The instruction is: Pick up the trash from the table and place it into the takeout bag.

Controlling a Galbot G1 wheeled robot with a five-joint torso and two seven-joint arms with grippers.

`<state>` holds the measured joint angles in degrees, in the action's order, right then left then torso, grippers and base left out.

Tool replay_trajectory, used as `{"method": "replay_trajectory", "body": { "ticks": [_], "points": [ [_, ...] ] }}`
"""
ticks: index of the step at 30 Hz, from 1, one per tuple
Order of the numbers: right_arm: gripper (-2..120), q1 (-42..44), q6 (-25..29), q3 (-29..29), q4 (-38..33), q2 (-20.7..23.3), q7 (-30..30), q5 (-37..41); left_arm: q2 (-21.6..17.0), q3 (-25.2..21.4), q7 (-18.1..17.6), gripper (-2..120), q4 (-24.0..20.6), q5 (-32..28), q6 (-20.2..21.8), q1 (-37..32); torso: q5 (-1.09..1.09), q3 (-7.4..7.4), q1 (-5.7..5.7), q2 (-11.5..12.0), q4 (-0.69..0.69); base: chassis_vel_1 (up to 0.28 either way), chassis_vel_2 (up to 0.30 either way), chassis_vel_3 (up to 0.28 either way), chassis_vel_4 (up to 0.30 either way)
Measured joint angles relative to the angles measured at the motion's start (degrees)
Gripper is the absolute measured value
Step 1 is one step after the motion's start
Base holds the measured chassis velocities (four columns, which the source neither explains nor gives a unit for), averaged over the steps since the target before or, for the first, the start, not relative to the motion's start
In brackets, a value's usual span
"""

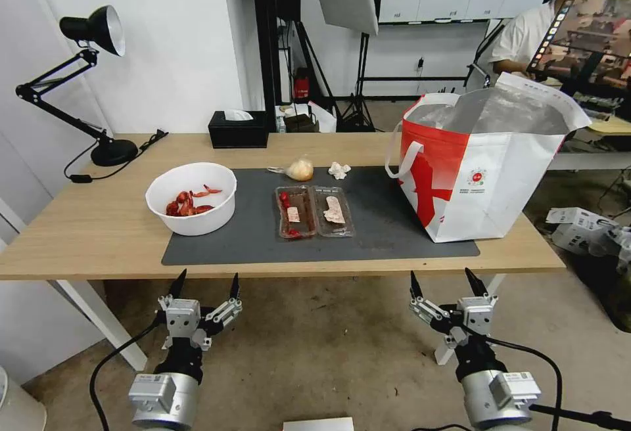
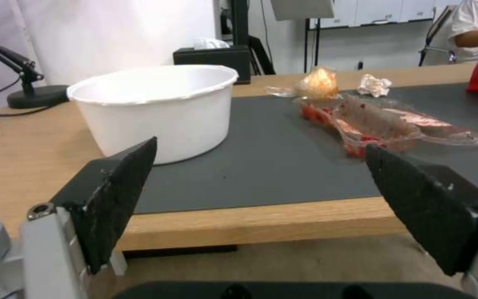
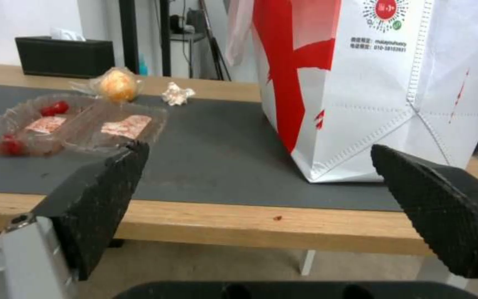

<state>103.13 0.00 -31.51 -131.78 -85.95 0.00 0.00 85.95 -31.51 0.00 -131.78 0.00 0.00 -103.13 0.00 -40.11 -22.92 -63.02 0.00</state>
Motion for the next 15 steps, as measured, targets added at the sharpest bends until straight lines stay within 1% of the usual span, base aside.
{"method": "replay_trajectory", "body": {
  "ticks": [15],
  "points": [
    [100,0.0,0.0,0.0,0.0,0.0,0.0,0.0,0.0,0.0,0.0,100,0.0,0.0,0.0,0.0,0.0,0.0,0.0,0.0,0.0,0.0,0.0,0.0,0.0]
  ]
}}
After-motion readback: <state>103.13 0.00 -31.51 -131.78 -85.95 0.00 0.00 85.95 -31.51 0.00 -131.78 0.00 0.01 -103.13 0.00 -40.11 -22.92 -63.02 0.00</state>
